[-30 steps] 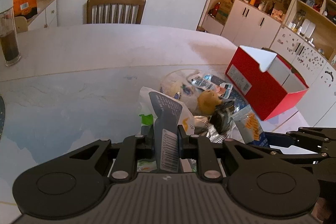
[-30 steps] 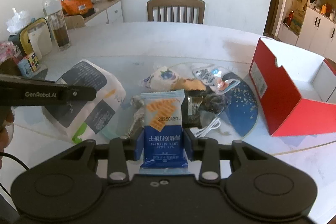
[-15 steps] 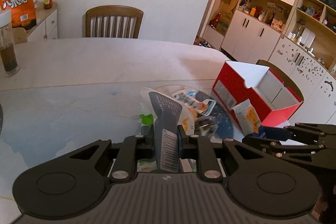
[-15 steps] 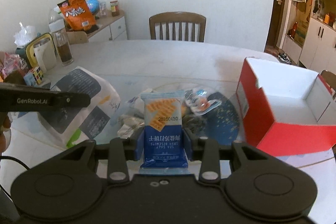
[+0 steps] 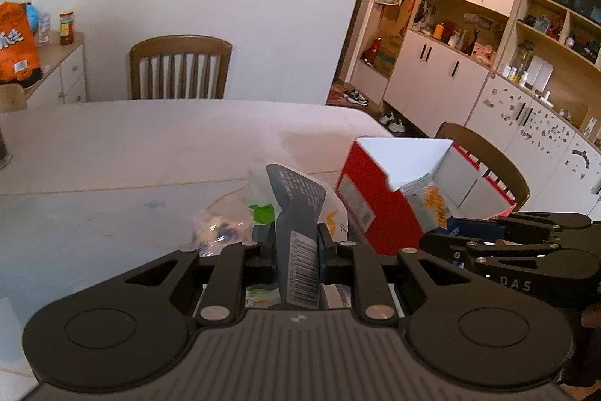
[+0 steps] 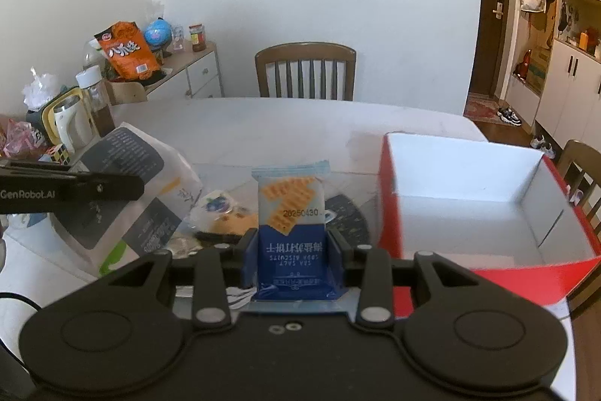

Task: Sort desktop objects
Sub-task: 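Carry the white bag and blue packet over the red box with both grippers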

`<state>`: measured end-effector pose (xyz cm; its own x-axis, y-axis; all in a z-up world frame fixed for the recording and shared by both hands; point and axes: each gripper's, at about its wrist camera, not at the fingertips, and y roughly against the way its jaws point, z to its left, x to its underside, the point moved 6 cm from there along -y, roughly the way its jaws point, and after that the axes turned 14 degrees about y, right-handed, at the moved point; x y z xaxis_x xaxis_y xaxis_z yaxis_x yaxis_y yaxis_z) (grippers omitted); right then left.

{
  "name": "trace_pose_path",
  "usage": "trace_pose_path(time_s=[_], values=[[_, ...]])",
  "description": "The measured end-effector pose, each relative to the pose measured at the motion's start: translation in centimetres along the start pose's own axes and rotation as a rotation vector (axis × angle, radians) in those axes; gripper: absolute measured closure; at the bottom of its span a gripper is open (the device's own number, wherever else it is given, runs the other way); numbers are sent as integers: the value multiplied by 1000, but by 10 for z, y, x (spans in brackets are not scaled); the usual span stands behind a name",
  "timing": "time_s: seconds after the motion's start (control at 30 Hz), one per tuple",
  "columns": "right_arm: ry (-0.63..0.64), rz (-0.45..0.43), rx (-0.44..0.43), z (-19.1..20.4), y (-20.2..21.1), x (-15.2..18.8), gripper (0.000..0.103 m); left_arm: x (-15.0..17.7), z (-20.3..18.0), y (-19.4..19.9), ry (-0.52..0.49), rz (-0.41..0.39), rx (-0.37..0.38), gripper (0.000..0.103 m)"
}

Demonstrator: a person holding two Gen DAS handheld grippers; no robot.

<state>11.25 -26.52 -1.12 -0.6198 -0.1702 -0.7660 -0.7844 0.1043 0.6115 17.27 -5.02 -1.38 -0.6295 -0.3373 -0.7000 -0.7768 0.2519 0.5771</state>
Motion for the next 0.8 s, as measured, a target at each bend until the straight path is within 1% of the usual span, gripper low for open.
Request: trace_pose_path(time_s=[0.23, 0.53, 0.8], values=[[-5, -5, 15, -40, 7, 1, 66, -3, -47, -16, -39, -16, 28, 86], [-47, 3, 57, -97, 9, 9, 66, 0, -99, -45, -97, 8, 54, 86], [-55, 1, 104, -136, 8, 14, 66, 0, -134, -73, -146, 32, 64, 86]])
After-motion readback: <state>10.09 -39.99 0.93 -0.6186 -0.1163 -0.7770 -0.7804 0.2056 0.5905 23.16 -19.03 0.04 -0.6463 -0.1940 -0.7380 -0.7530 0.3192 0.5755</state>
